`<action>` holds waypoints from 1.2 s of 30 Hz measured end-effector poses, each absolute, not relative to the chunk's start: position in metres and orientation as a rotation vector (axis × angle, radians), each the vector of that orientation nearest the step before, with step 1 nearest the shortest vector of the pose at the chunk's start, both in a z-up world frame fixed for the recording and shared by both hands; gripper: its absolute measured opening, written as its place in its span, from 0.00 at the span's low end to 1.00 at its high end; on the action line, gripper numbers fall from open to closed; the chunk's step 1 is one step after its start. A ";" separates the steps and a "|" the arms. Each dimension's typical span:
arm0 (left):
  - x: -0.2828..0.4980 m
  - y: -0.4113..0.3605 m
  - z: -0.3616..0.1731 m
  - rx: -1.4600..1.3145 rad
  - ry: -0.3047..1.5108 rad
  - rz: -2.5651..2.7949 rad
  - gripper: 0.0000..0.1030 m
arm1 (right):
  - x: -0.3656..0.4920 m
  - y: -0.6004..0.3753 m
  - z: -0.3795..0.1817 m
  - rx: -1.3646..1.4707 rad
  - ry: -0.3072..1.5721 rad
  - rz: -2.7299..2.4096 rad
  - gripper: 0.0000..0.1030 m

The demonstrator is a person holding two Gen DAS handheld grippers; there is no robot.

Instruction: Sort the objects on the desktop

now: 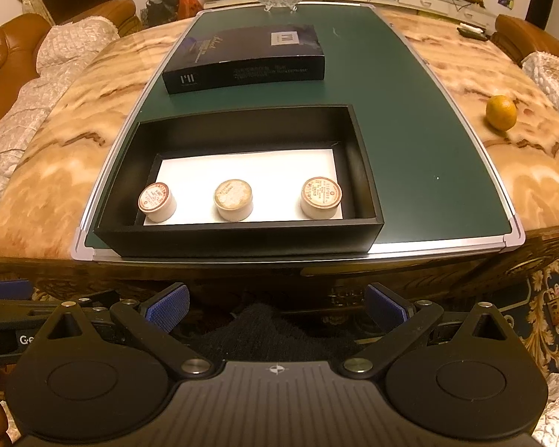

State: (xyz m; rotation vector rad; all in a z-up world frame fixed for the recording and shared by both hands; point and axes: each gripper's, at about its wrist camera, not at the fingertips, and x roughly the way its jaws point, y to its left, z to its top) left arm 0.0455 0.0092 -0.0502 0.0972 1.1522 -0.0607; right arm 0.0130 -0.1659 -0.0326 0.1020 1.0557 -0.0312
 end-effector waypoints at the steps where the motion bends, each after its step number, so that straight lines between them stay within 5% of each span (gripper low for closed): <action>1: 0.046 0.009 -0.051 0.097 1.153 -0.061 1.00 | 0.014 -0.166 -0.033 0.101 1.057 -0.031 1.00; 36: 0.131 0.016 -0.048 0.052 1.117 -0.050 1.00 | 0.081 -0.201 -0.032 0.111 0.944 0.089 1.00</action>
